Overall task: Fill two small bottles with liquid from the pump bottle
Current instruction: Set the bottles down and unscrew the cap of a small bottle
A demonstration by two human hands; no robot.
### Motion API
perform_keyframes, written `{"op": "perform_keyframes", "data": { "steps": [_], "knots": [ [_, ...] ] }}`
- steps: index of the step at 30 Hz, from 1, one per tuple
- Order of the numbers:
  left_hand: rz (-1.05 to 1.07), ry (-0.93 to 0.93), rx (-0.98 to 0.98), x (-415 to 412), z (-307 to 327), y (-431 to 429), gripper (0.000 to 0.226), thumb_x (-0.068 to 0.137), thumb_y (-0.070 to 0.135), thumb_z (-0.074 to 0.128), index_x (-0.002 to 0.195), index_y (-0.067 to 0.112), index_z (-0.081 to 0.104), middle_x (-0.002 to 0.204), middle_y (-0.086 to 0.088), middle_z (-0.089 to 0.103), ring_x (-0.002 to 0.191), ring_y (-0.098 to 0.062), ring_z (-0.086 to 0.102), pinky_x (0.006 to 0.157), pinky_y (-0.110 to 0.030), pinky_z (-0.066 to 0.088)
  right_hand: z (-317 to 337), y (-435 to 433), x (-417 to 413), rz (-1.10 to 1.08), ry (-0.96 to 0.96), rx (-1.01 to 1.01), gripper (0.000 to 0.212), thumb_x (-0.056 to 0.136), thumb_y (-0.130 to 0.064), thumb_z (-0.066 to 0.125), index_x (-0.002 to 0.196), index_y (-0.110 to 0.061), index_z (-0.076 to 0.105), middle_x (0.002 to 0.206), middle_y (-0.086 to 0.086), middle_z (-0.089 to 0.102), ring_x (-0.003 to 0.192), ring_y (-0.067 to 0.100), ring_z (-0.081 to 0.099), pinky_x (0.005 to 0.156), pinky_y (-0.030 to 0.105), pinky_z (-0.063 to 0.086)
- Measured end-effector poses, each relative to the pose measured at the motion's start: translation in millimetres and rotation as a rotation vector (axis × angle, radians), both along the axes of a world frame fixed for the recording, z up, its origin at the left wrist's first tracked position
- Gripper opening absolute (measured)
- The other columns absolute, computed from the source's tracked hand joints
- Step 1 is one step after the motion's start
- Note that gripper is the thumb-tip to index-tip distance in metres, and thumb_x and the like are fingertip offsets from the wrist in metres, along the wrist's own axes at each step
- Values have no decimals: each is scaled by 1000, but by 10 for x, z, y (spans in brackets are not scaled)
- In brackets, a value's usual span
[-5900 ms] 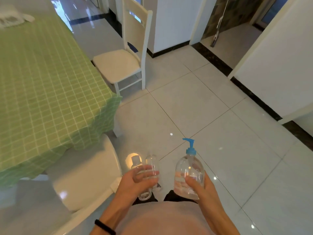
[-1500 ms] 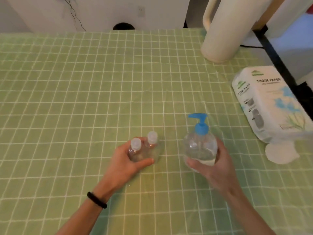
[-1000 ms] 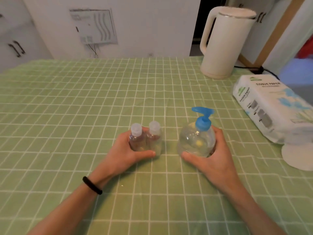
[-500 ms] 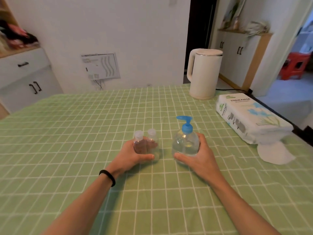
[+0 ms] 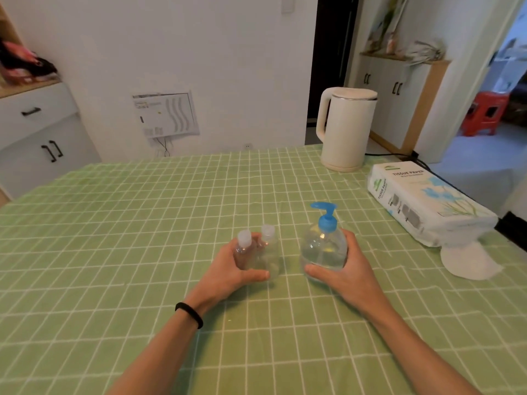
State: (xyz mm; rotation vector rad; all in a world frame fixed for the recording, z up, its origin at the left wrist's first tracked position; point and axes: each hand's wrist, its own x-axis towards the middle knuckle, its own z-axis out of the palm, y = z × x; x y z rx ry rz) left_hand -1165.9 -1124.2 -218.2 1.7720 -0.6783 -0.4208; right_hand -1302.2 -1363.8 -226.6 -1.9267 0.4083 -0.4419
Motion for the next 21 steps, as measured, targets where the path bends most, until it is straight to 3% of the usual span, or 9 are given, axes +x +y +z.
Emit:
{"op": "perform_keyframes", "data": {
  "steps": [3, 7, 8, 10, 13, 17, 19, 21],
  "knots": [
    [26, 62, -79, -30, -83, 92, 81, 71, 1, 90, 140, 23, 54, 139, 6, 66, 132, -11, 62, 109, -27, 50, 32, -5, -19, 51, -2, 26, 96, 57, -58, 96, 137, -64, 44, 130, -32, 68, 116, -1, 71, 102, 39, 60],
    [106, 54, -113, -124, -185, 216, 67, 81, 4, 86, 135, 23, 53, 138, 10, 67, 130, -12, 64, 113, -36, 50, 4, -51, -111, 9, 12, 128, 129, 55, -67, 93, 164, -40, 31, 163, -21, 46, 142, 10, 56, 122, 46, 45],
    [133, 28, -120, -135, -197, 233, 60, 82, 5, 85, 132, 20, 55, 135, 6, 69, 127, -14, 66, 112, -40, 51, -4, -46, -161, -29, -19, 136, 122, 57, -68, 92, 161, -39, 37, 160, -24, 48, 139, 5, 55, 120, 40, 44],
    [196, -14, -157, -167, -195, 262, 51, 82, 8, 84, 126, 16, 59, 128, -1, 73, 122, -18, 69, 110, -46, 52, -9, 8, -289, -132, -130, 128, 84, 70, -65, 94, 142, -40, 57, 143, -28, 63, 127, -8, 61, 112, 29, 47],
    [269, -57, -209, -289, -176, 317, 50, 76, 21, 86, 121, 24, 63, 123, -1, 75, 118, -19, 71, 108, -44, 53, 42, 154, -461, -239, -230, 126, 35, 78, -56, 77, 108, -38, 75, 113, -18, 78, 105, -2, 72, 89, 17, 56],
    [261, -109, -167, -570, -167, 357, 47, 73, 31, 91, 113, 38, 67, 121, 7, 75, 117, -14, 71, 107, -38, 52, 201, 425, -550, 6, -192, 177, 22, 87, -52, 76, 103, -38, 77, 88, 1, 77, 74, 12, 69, 67, 19, 57],
    [241, -150, -130, -694, -138, 323, 47, 71, 37, 92, 111, 43, 68, 120, 14, 74, 116, -7, 69, 105, -33, 51, 291, 546, -536, 133, -157, 139, 26, 91, -62, 75, 109, -44, 75, 84, -2, 75, 69, 8, 65, 63, 17, 53],
    [235, -212, -101, -782, -106, 280, 49, 68, 38, 92, 111, 45, 69, 118, 20, 74, 114, -3, 68, 102, -25, 50, 377, 620, -494, 185, -137, 82, 35, 83, -70, 71, 112, -50, 72, 81, -7, 73, 66, 1, 62, 61, 12, 49]
  ]
}}
